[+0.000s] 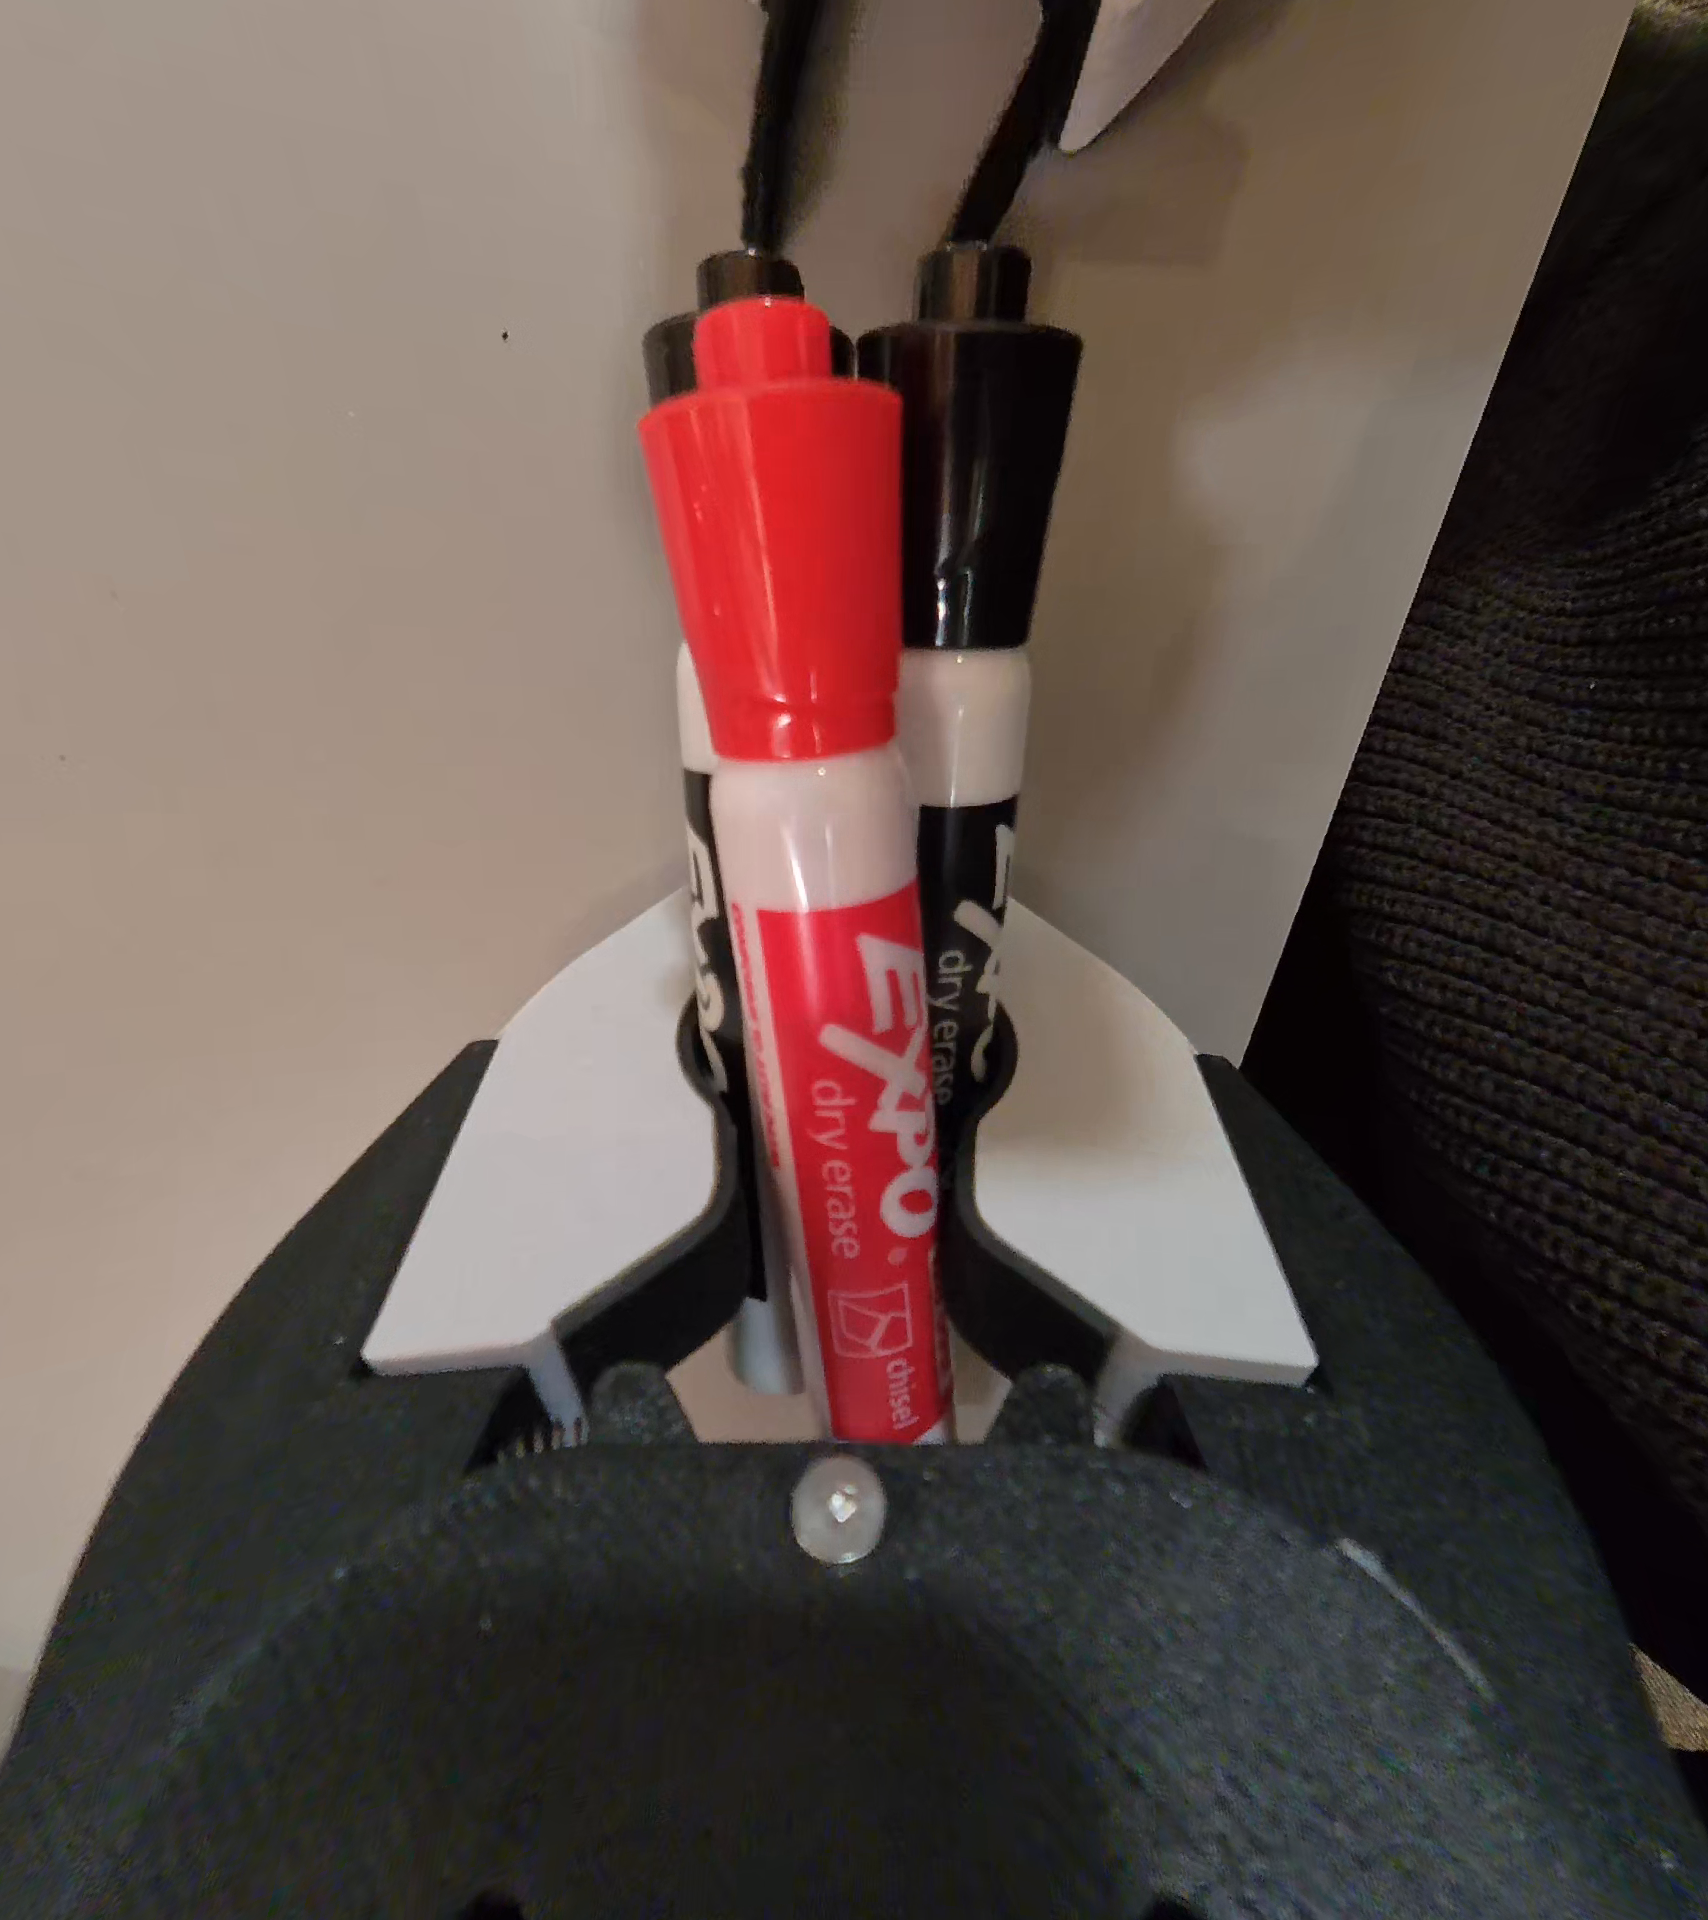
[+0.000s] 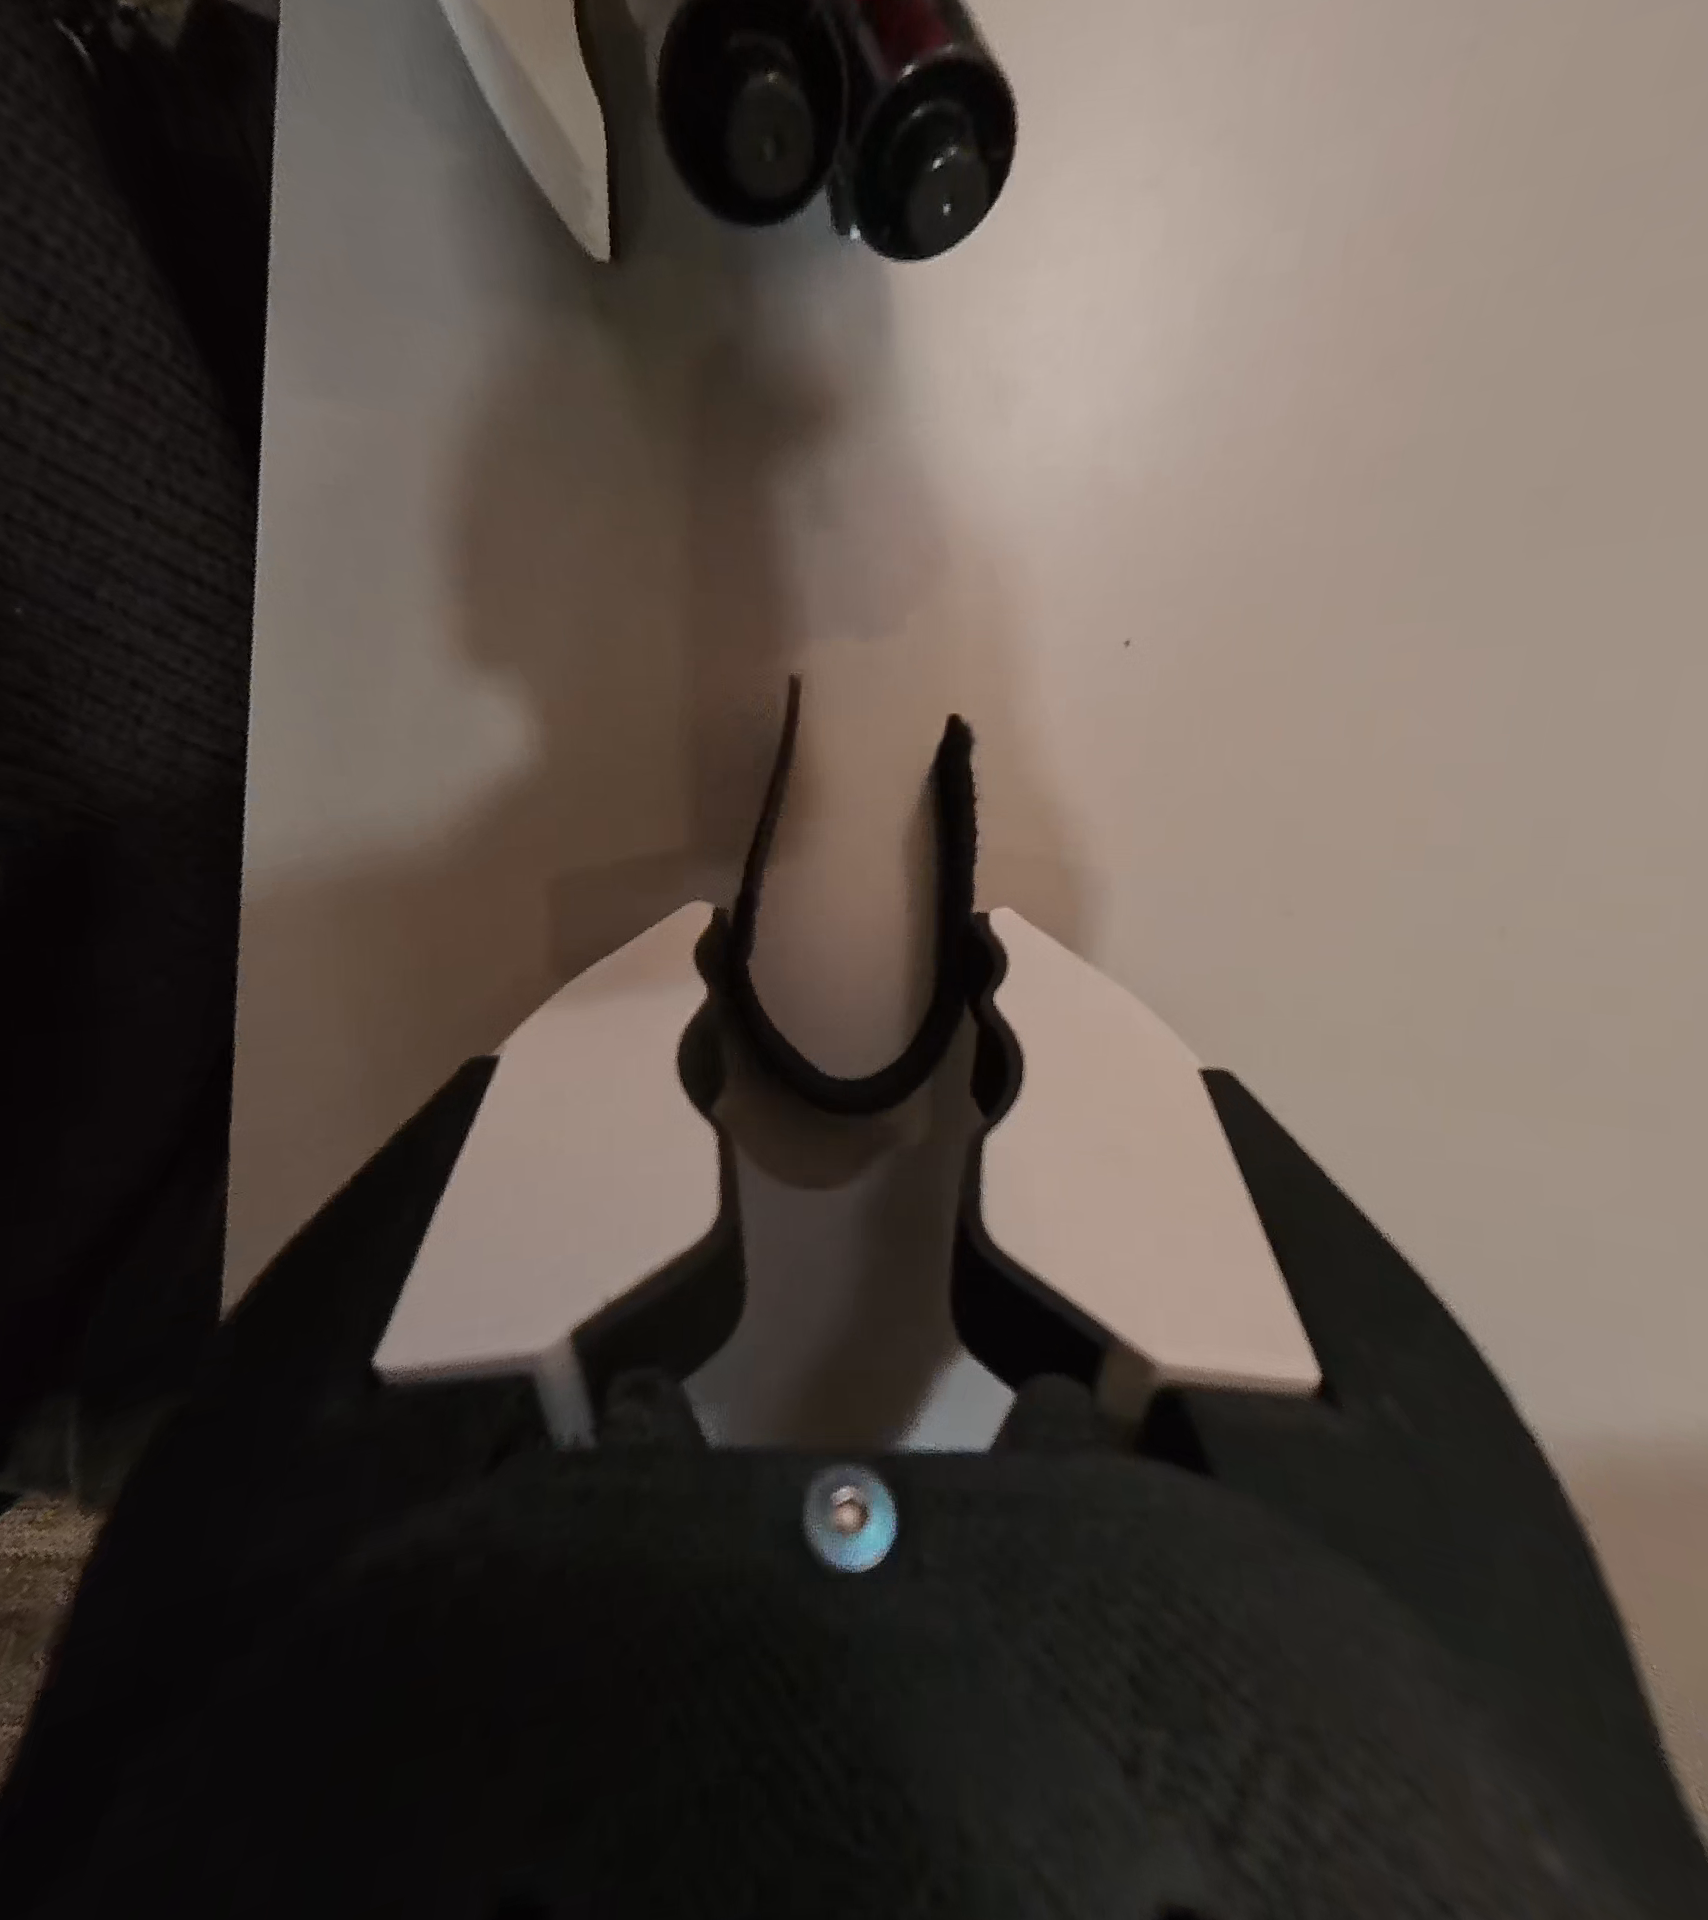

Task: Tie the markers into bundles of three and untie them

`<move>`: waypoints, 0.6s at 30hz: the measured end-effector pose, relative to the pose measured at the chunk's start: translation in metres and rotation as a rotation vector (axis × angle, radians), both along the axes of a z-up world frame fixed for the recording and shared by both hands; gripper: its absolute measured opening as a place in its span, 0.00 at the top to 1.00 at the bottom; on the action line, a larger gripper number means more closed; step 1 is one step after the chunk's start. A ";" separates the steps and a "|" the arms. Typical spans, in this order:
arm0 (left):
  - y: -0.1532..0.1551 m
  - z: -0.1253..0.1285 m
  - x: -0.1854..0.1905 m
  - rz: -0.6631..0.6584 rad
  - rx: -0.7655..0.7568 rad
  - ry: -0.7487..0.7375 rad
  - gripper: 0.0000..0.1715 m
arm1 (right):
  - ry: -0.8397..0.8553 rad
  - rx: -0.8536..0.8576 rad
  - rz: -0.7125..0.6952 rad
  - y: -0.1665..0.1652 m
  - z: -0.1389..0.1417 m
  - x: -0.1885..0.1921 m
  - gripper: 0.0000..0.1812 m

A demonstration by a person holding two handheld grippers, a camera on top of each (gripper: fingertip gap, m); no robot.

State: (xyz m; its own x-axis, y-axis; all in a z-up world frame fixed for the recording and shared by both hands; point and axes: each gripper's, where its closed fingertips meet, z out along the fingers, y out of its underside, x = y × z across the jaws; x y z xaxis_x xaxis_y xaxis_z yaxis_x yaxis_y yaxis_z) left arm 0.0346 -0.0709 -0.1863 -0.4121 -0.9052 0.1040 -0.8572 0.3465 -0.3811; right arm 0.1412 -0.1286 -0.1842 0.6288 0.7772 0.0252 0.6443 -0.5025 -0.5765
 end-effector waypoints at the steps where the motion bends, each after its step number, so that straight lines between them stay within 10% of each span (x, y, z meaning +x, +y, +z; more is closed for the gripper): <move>1: 0.000 0.000 0.000 0.000 0.000 0.000 0.74 | 0.011 0.004 -0.012 0.001 0.000 -0.001 0.76; 18: 0.007 0.024 0.005 0.060 -0.106 -0.116 0.75 | 0.767 0.224 -0.349 0.015 0.083 -0.024 0.68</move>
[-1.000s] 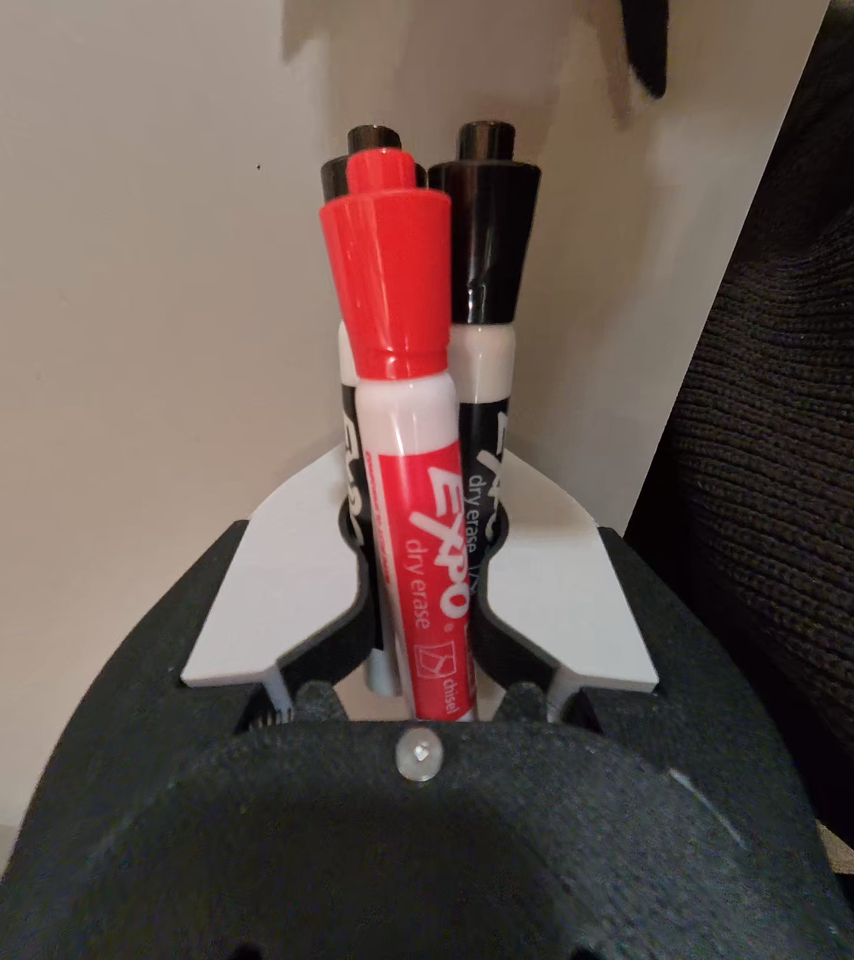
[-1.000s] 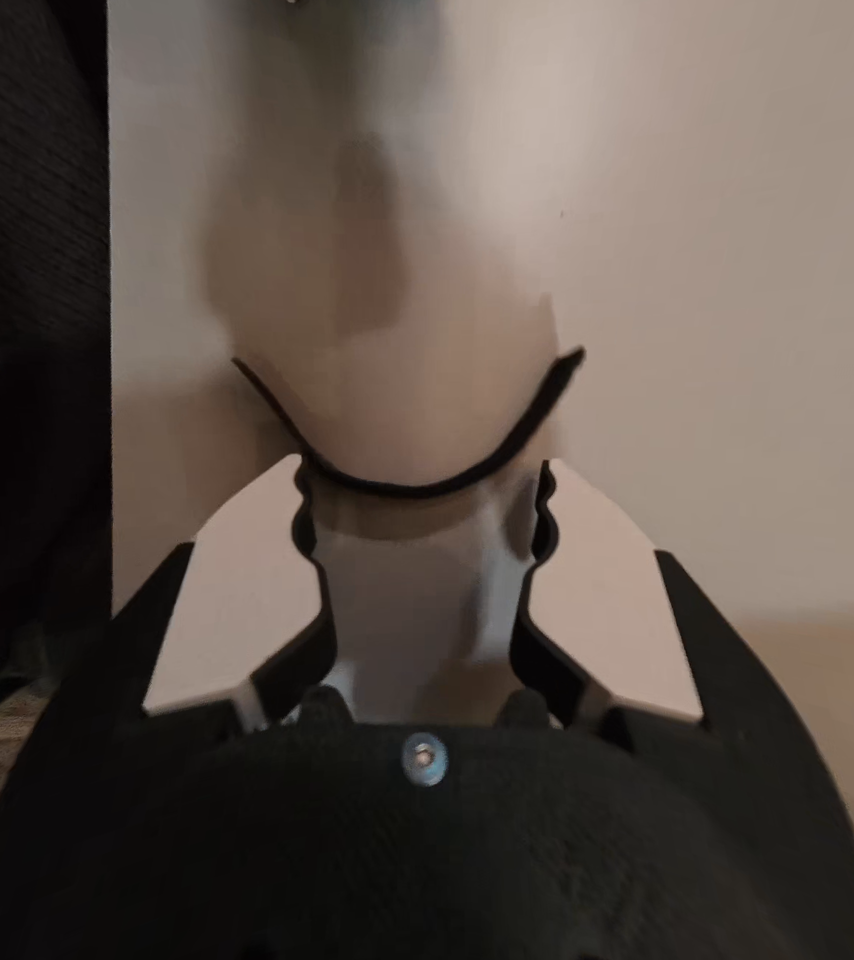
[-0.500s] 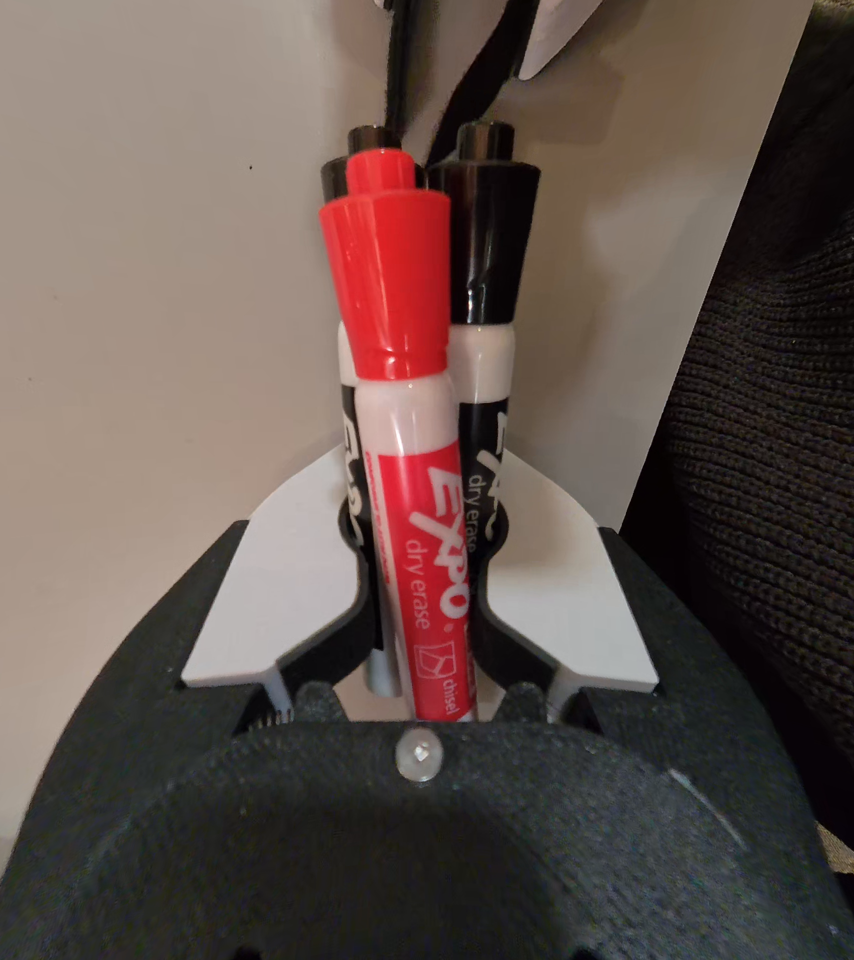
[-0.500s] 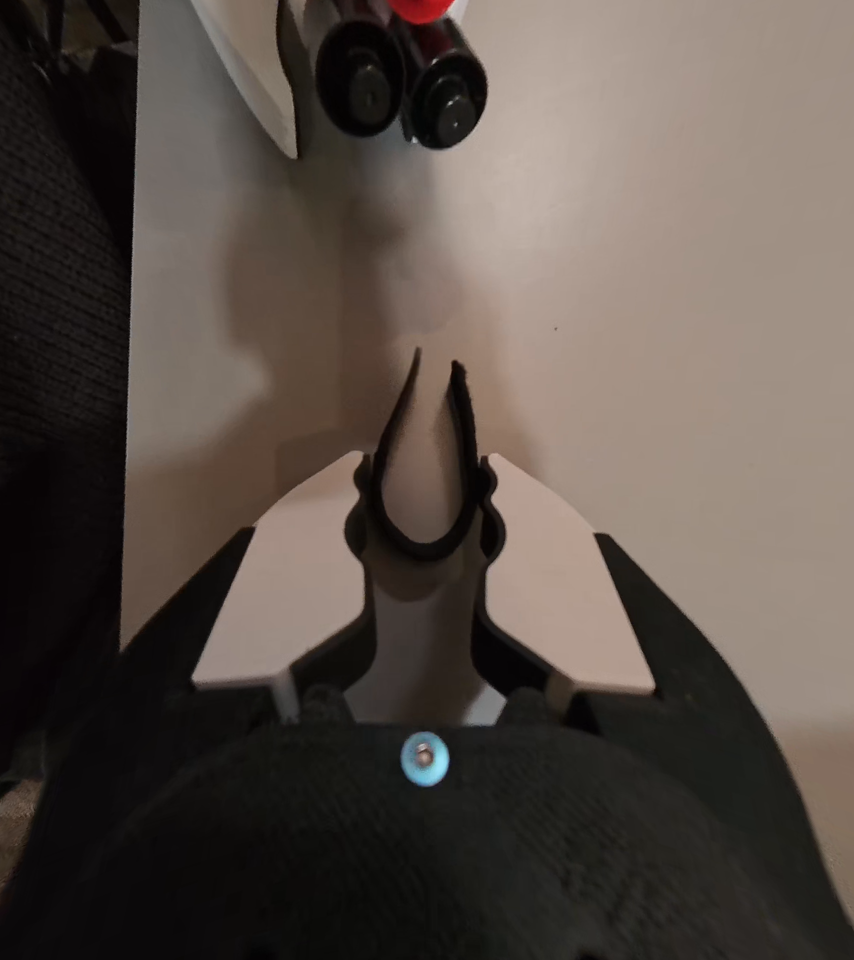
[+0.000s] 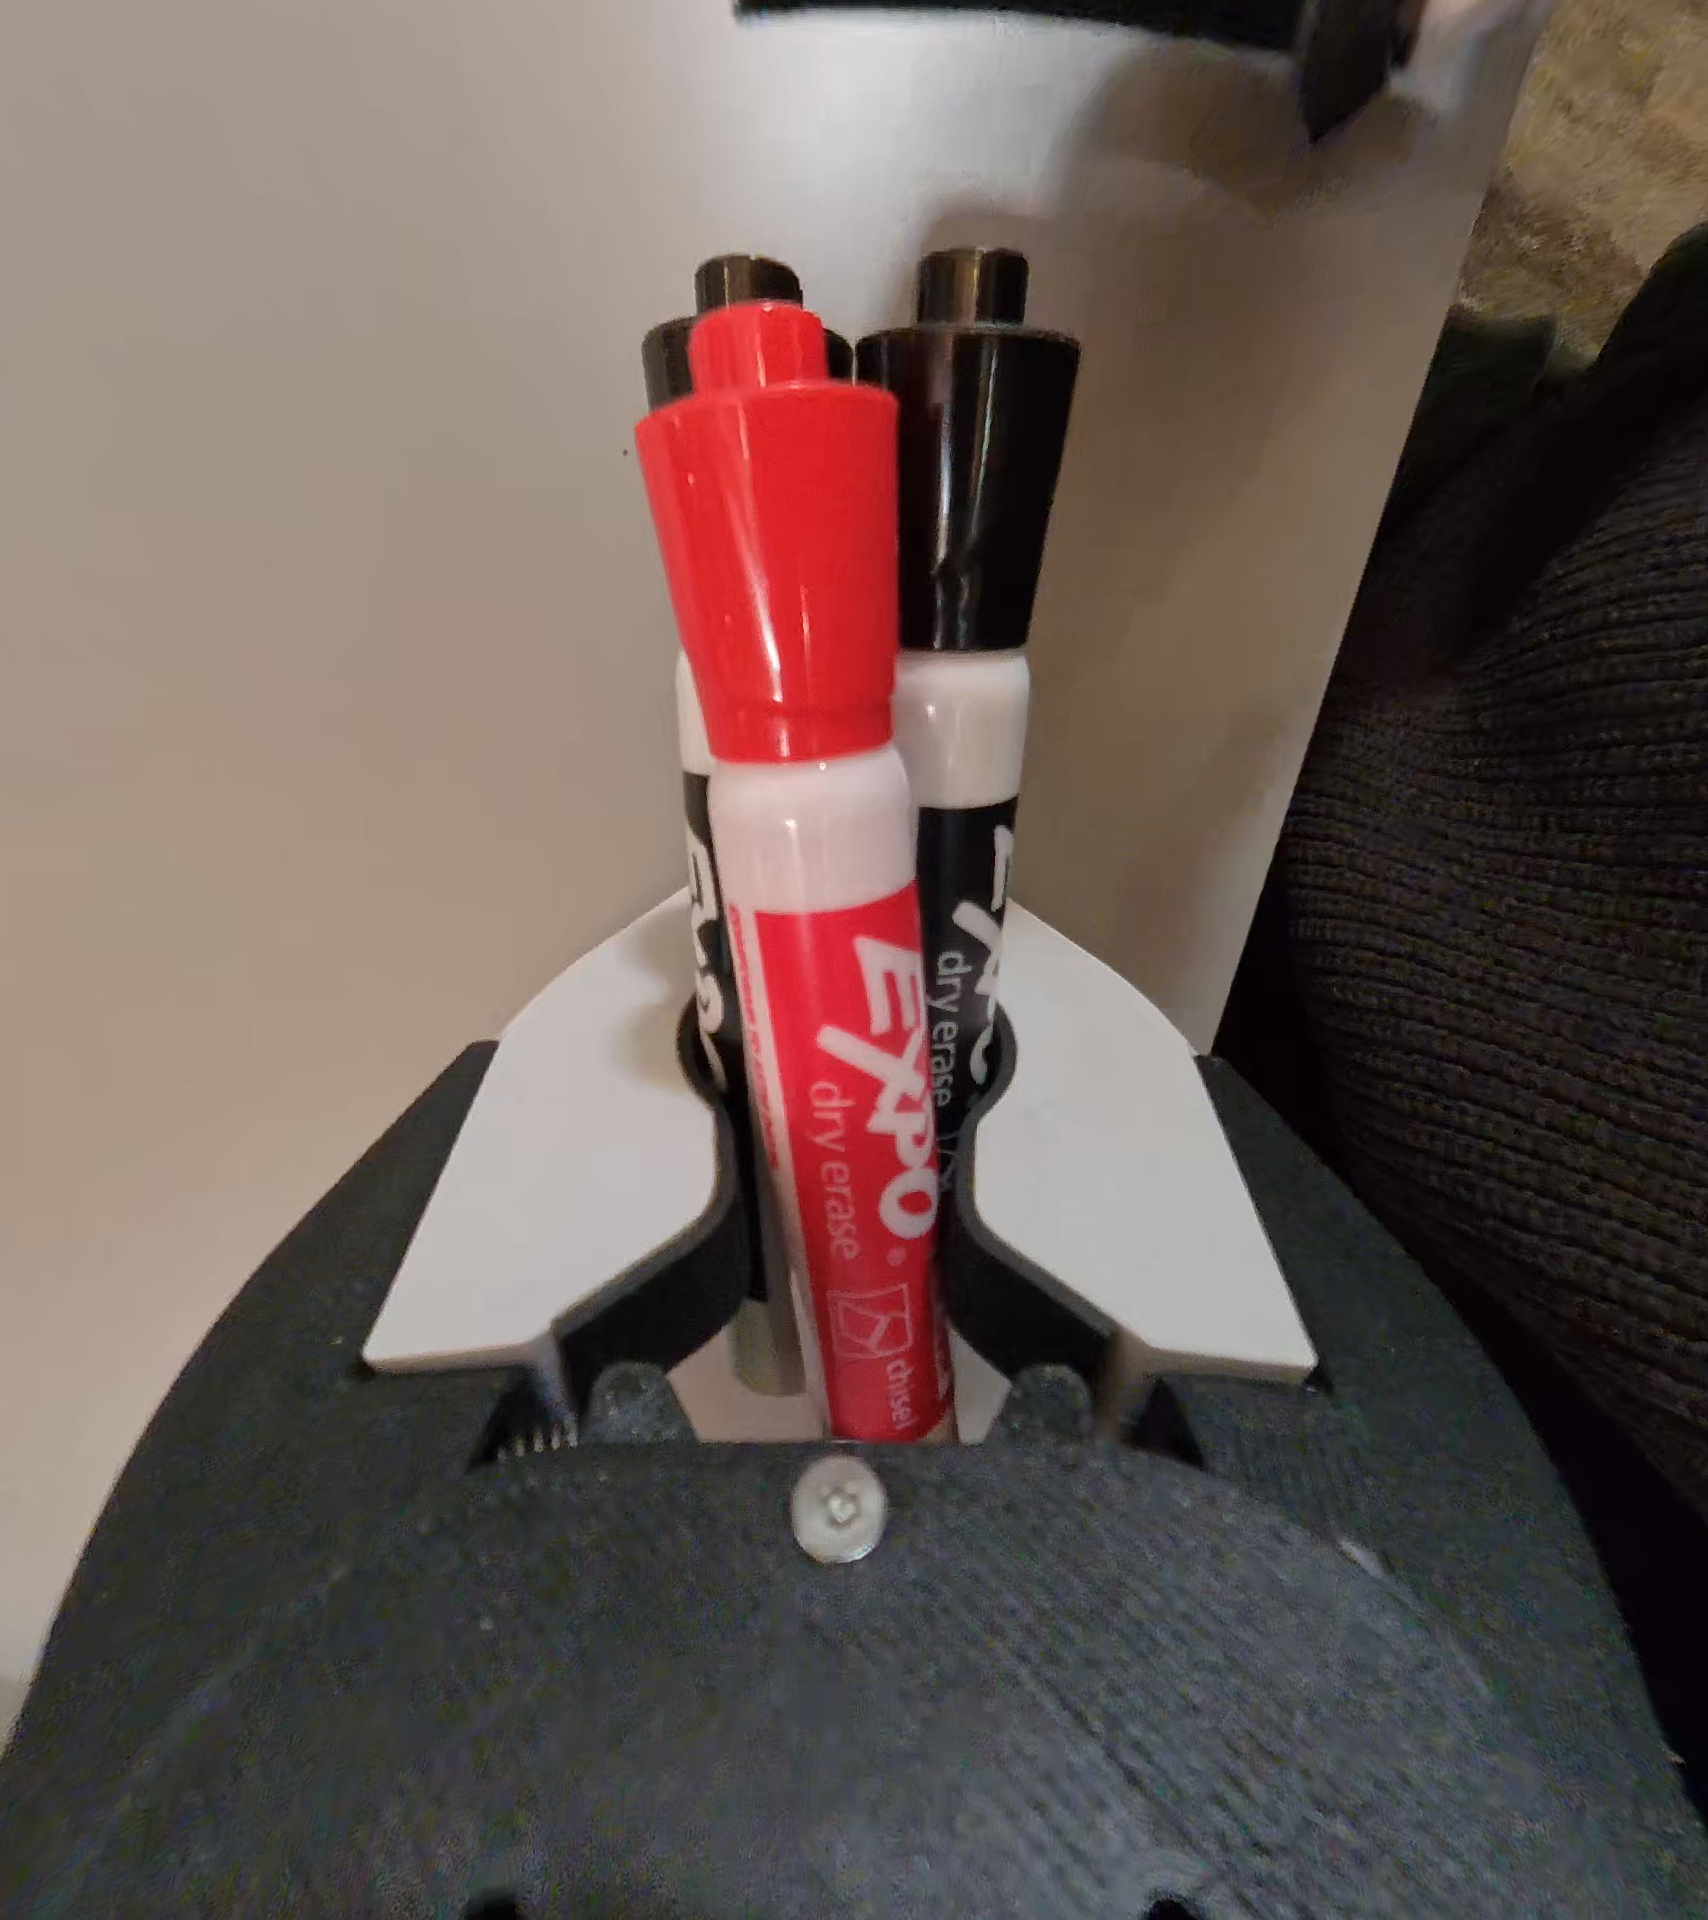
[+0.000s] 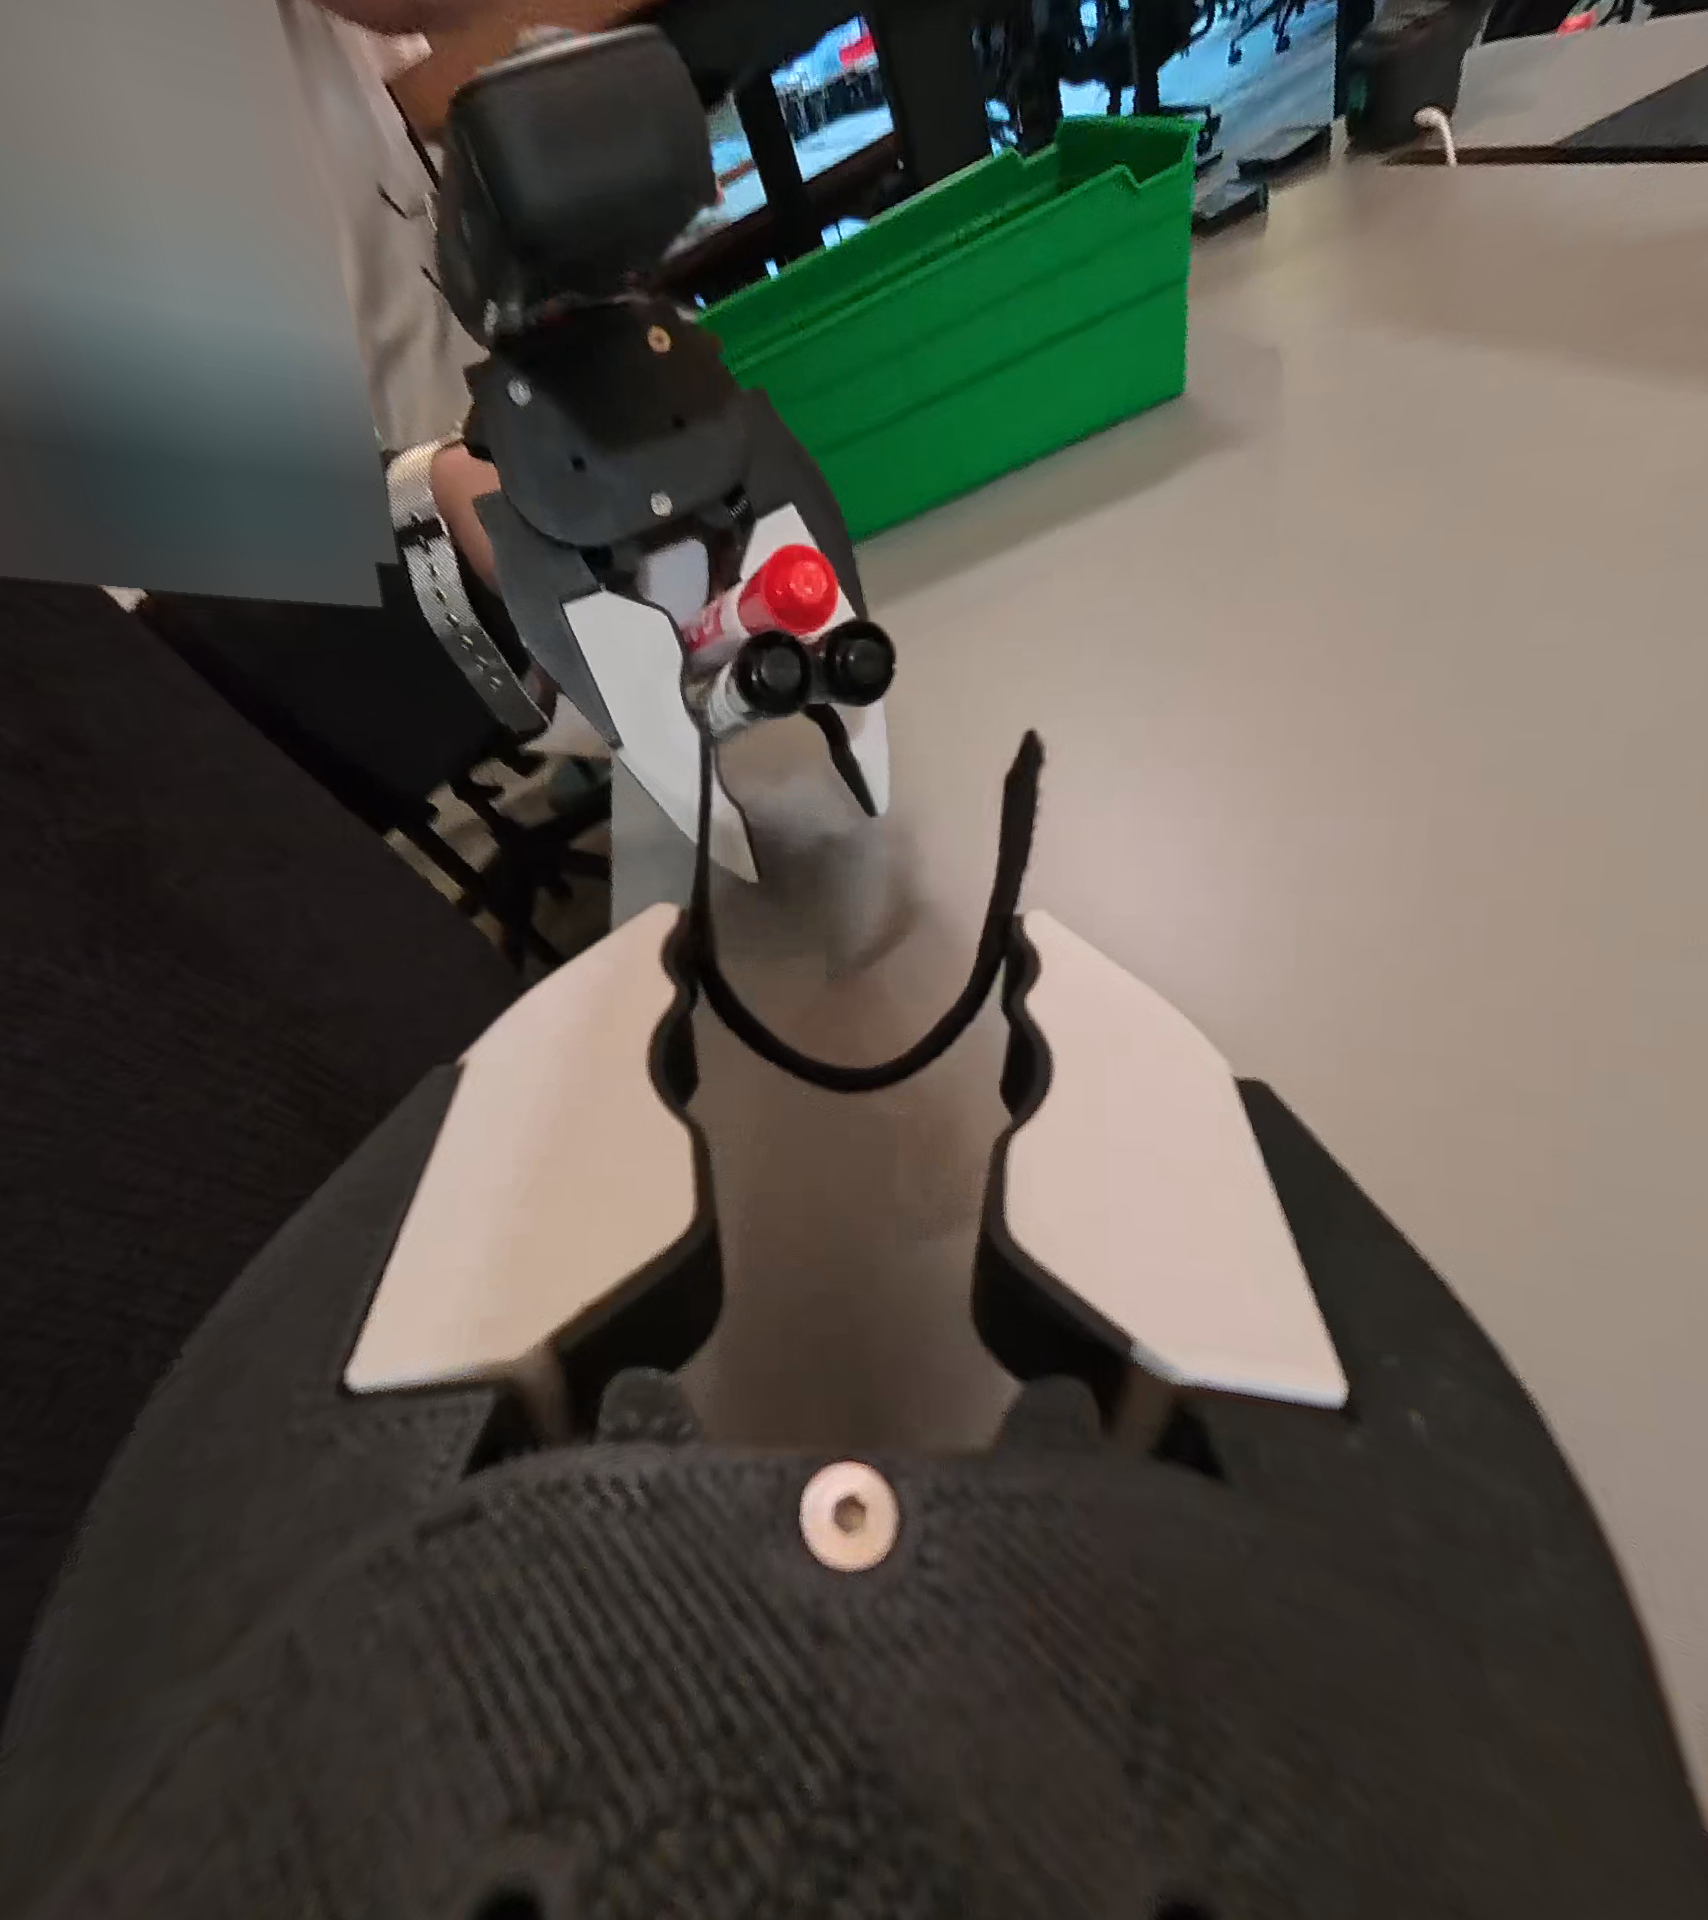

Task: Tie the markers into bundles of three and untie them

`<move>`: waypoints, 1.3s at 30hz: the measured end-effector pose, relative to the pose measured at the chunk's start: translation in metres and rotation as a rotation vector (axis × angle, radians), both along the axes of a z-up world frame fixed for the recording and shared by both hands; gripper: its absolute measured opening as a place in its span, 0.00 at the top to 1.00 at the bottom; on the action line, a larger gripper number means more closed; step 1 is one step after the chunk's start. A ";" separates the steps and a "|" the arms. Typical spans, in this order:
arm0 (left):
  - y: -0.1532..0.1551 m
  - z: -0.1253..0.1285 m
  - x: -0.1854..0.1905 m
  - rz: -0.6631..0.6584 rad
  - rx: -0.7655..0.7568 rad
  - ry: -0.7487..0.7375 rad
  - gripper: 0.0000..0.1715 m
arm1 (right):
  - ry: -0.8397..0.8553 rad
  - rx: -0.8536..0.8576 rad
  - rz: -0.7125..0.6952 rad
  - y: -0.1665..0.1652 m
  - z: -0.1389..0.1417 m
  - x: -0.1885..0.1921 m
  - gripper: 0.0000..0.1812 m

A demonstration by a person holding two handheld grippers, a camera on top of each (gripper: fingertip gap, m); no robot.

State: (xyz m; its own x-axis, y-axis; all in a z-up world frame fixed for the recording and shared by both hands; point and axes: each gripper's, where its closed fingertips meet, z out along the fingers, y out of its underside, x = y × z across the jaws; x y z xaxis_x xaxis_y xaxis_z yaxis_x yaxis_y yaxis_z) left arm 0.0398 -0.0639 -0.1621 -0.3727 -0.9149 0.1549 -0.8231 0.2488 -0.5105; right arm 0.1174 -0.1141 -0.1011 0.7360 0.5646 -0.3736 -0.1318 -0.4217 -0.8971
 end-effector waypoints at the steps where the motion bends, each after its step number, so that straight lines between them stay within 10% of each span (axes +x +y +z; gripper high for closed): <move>1: 0.000 0.002 0.000 0.002 -0.004 -0.007 0.75 | 0.024 0.002 0.005 0.000 0.002 -0.006 0.69; 39: -0.042 -0.004 -0.003 -0.130 0.019 0.098 0.75 | 0.413 -0.020 0.004 0.029 0.013 -0.063 0.74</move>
